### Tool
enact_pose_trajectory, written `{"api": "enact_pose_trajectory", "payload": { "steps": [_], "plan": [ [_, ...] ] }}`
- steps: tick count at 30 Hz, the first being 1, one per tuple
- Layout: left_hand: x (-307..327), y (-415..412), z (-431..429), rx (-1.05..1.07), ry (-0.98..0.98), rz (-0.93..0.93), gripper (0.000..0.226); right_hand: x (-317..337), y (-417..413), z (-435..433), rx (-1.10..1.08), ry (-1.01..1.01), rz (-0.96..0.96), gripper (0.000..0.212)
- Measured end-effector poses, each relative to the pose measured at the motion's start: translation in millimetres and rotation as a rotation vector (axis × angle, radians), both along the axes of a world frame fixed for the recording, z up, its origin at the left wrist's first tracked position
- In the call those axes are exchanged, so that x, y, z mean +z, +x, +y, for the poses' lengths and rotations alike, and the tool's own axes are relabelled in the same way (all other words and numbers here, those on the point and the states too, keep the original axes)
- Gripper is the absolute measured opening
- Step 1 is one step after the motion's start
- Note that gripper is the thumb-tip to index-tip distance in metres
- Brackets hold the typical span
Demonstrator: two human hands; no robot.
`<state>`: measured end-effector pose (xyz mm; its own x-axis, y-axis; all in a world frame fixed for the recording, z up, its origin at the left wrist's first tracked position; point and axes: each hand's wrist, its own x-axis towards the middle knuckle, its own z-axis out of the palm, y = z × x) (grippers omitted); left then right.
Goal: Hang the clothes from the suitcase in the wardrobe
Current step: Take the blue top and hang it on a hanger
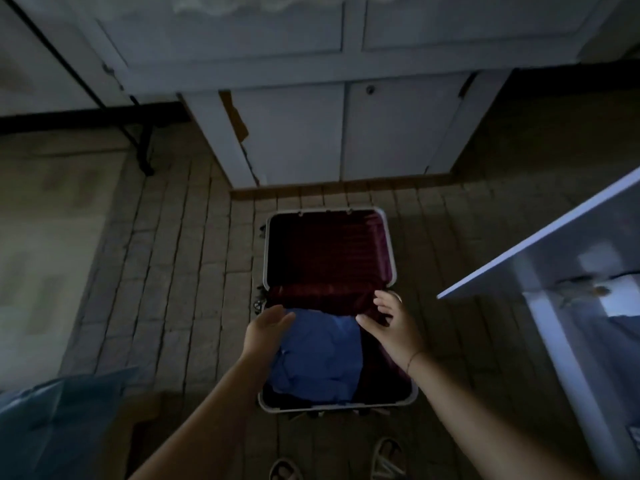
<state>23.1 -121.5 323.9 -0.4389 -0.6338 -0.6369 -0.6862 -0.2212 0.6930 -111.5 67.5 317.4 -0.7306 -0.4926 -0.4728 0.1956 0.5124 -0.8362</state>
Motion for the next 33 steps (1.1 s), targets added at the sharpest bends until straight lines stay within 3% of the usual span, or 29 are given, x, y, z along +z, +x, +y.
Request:
{"api": "enact_pose_trajectory", "payload": {
  "steps": [11, 17, 22, 24, 28, 33],
  "plan": [
    [-329.5, 54.6, -13.8, 0.255, 0.102, -0.070, 0.055, -329.5, 25.6, -93.7, 0.405, 0.073, 0.016, 0.070],
    [-453.6, 55.2, 7.4, 0.584, 0.092, -0.021, 0.061, -455.6, 43.2, -180.2, 0.661, -0.013, 0.148, 0.073],
    [-498.3, 58.6, 18.9, 0.605, -0.112, -0.091, 0.066, -491.0, 50.8, -219.8, 0.827, -0.057, 0.196, 0.075],
    [-501.1, 58.8, 17.4, 0.587, -0.165, -0.099, 0.064, -496.2, 47.8, -221.9, 0.793, -0.039, 0.229, 0.069],
    [-504.0, 64.1, 12.6, 0.516, -0.201, -0.141, 0.060, -482.3, 35.2, -221.6, 0.687, -0.048, 0.178, 0.033],
    [-480.9, 59.3, 7.0, 0.291, -0.279, -0.233, 0.036, -434.2, 10.4, -204.9, 0.581, -0.106, 0.110, 0.027]
  ]
}}
